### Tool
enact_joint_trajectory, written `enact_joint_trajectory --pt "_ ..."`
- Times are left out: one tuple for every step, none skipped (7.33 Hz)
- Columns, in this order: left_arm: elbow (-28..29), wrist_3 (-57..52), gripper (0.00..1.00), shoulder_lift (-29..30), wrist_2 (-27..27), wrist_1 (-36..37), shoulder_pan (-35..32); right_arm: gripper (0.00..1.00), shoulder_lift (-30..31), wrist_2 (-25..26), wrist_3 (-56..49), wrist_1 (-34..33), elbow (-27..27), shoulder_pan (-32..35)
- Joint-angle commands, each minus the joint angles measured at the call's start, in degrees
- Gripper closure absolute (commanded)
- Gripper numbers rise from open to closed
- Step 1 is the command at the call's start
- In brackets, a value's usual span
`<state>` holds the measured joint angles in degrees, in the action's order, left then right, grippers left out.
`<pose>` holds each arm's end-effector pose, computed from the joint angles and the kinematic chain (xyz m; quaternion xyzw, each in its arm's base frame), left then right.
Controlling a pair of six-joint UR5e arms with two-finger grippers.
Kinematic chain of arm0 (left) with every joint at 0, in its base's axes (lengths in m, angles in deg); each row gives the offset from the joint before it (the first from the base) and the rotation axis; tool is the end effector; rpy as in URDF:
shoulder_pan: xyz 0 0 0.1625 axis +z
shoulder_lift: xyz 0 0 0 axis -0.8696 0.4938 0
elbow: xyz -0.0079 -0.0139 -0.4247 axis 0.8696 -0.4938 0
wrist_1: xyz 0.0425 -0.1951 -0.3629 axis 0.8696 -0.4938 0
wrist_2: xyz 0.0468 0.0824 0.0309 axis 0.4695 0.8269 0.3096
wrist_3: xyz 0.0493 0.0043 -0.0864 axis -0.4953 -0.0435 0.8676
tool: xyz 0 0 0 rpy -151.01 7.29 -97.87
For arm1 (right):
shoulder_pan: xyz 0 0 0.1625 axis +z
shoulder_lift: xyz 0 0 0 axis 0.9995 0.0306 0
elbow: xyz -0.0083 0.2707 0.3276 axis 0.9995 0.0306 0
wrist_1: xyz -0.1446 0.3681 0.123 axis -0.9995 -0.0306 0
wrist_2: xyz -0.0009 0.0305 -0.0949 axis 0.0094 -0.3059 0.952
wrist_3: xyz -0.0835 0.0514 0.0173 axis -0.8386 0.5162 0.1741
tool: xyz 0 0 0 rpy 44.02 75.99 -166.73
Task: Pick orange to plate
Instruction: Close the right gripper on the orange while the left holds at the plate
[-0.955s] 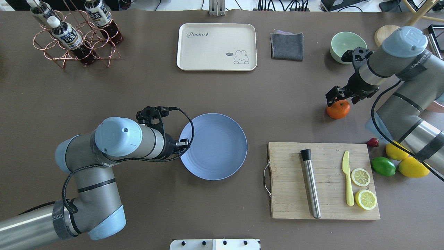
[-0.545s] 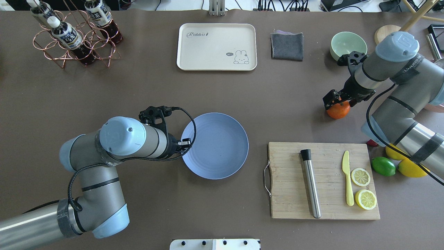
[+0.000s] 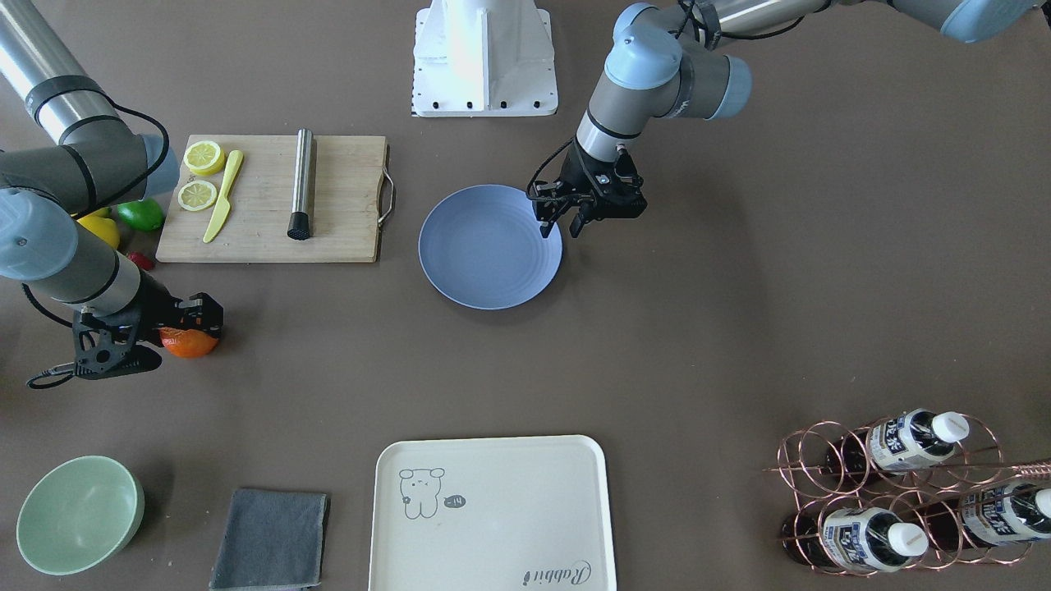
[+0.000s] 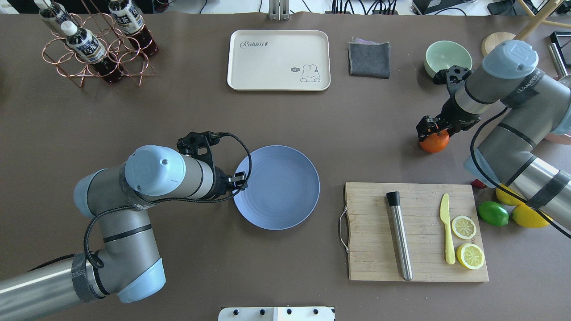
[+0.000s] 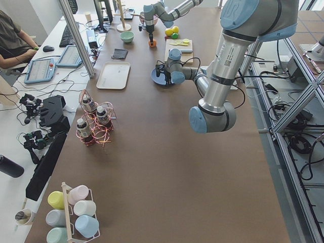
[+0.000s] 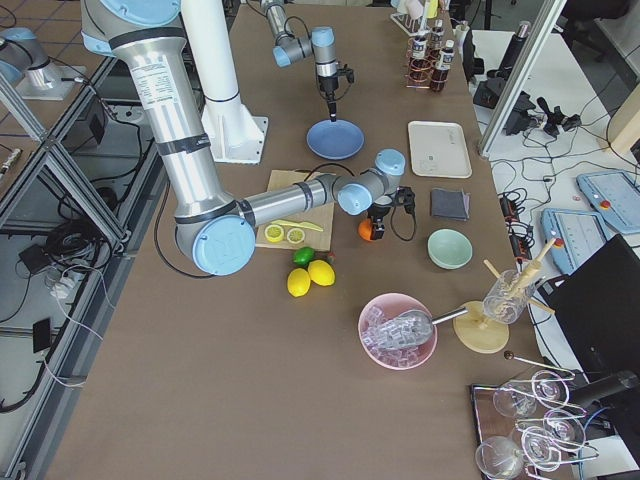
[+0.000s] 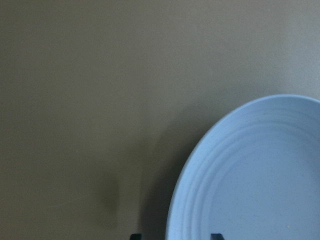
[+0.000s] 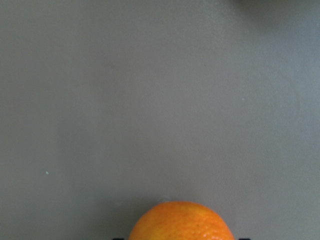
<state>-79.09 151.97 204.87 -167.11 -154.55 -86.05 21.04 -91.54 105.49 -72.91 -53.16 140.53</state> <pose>0.5309 -0.3811 0.2707 0.0476 0.5060 -0.1105 0.8541 -0.3344 -0.5541 0.4883 0.0120 -0.3943 -0.0647 0.9166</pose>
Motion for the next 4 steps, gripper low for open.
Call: enact_joint_trajectory --pt "-2.54 -0.16 0.44 -0.21 -1.37 0.51 -3.95 1.00 -4.98 -0.35 3.33 -2.51 -0.48 0.18" --pt "-3.17 -0.86 0.44 -0.65 -7.30 0.43 -8.68 1.00 -8.84 -0.26 8.15 -4.53 -1.88 -0.51" --pt "-4.05 -2.78 0.44 -2.40 -12.32 0.43 -13.34 1.00 -9.66 0.35 14.29 -4.72 -4.76 -3.13" --pt "-4.32 -10.20 0.44 -5.72 -15.24 0.43 -16.78 1.00 -10.71 1.66 20.62 -4.81 -7.92 -6.38"
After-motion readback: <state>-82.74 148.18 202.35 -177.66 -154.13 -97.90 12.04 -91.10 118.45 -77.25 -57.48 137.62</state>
